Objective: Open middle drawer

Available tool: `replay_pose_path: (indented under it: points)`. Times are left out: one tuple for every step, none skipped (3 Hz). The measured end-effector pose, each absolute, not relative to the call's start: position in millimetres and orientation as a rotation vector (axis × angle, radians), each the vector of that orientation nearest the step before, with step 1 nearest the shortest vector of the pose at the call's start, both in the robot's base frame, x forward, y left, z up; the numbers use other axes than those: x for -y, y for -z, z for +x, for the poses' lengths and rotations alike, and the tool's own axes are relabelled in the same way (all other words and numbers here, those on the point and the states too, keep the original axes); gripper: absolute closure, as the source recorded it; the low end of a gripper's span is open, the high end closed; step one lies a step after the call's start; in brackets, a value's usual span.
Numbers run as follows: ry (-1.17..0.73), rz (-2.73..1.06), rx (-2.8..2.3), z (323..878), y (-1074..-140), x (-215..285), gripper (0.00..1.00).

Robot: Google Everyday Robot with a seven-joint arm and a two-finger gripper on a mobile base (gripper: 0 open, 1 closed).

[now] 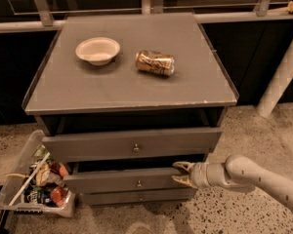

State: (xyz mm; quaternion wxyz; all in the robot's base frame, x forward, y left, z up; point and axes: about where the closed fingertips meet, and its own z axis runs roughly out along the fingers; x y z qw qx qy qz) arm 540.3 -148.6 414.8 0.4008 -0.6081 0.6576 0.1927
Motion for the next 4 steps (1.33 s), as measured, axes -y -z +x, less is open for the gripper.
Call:
replay_pose_path:
  points:
    - [-0.487, -1.538, -1.663, 540.3, -420.1, 148.6, 1.00]
    - [-0.487, -1.538, -1.663, 540.3, -420.2, 148.6, 0.82]
    - [-0.487, -1.538, -1.663, 540.3, -420.2, 148.5, 0.58]
    - [-0.488, -1.538, -1.663, 540.3, -419.6, 148.1, 0.35]
